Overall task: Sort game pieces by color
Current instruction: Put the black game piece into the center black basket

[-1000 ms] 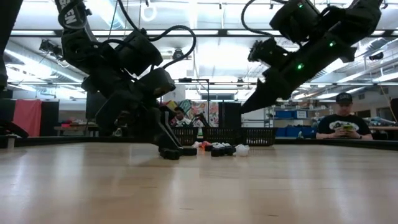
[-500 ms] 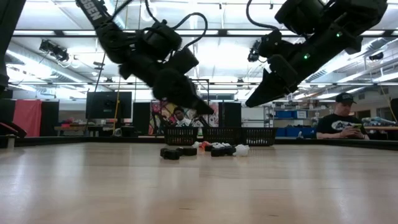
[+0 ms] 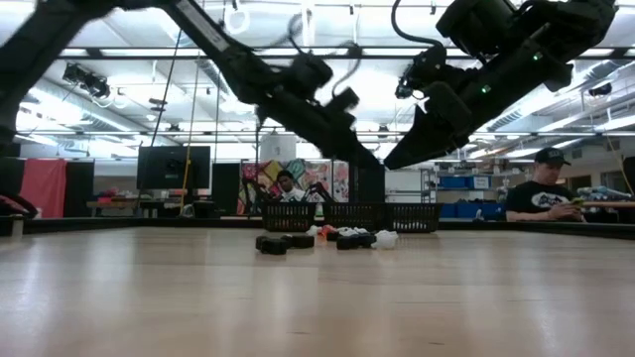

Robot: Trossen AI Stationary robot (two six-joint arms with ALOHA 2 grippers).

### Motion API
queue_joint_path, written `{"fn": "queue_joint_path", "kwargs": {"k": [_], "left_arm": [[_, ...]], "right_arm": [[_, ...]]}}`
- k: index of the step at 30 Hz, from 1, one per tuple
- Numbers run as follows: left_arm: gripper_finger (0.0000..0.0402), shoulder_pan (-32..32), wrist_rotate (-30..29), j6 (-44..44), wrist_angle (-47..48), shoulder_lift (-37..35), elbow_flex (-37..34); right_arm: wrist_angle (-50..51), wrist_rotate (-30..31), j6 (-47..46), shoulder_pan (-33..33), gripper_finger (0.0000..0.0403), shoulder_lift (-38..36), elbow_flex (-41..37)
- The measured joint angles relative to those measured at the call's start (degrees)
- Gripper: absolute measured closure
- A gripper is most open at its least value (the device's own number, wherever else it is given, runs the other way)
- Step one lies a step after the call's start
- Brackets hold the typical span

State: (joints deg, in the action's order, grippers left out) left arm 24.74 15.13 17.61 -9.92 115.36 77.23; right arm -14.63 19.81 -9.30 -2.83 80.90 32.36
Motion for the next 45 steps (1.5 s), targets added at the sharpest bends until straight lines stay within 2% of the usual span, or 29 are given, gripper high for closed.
{"fn": "queue_joint_path", "kwargs": {"k": [5,9,18,23,29,32,41,45], "left_arm": [[0.0384,3.9,0.01,-2.31,7.86,6.33,7.89],[0.0373,6.03,-0.57,-5.23,9.96,7.42,10.09],[0.0265,6.2,-0.45,-4.14,20.3,7.32,17.1],[0.0237,4.51,-0.48,-1.62,25.78,7.32,18.7],[0.0244,1.57,-0.52,0.78,27.93,6.44,15.23],[0.0249,0.46,-0.68,2.04,26.64,3.38,12.3],[0.0251,-3.09,-0.76,5.52,24.1,-7.72,0.49],[0.0251,-5.17,-0.8,2.72,23.34,-10.31,-5.86]], "right_arm": [[0.1,0.04,0.0,0.0,0.0238,0.0,-0.01],[0.24,0.04,0.37,0.0,0.0238,0.0,0.0],[0.52,0.05,1.36,0.0,0.0238,0.04,0.0],[0.9,0.42,1.36,-0.06,0.0238,0.04,0.0],[3.65,4.49,1.36,-0.75,0.0238,0.04,0.0],[4.56,6.23,1.38,-1.34,0.0238,0.04,0.0],[4.84,6.53,1.53,-1.35,0.0238,0.04,0.0],[3.7,6.23,1.55,-1.35,0.0238,0.04,0.02]]}}
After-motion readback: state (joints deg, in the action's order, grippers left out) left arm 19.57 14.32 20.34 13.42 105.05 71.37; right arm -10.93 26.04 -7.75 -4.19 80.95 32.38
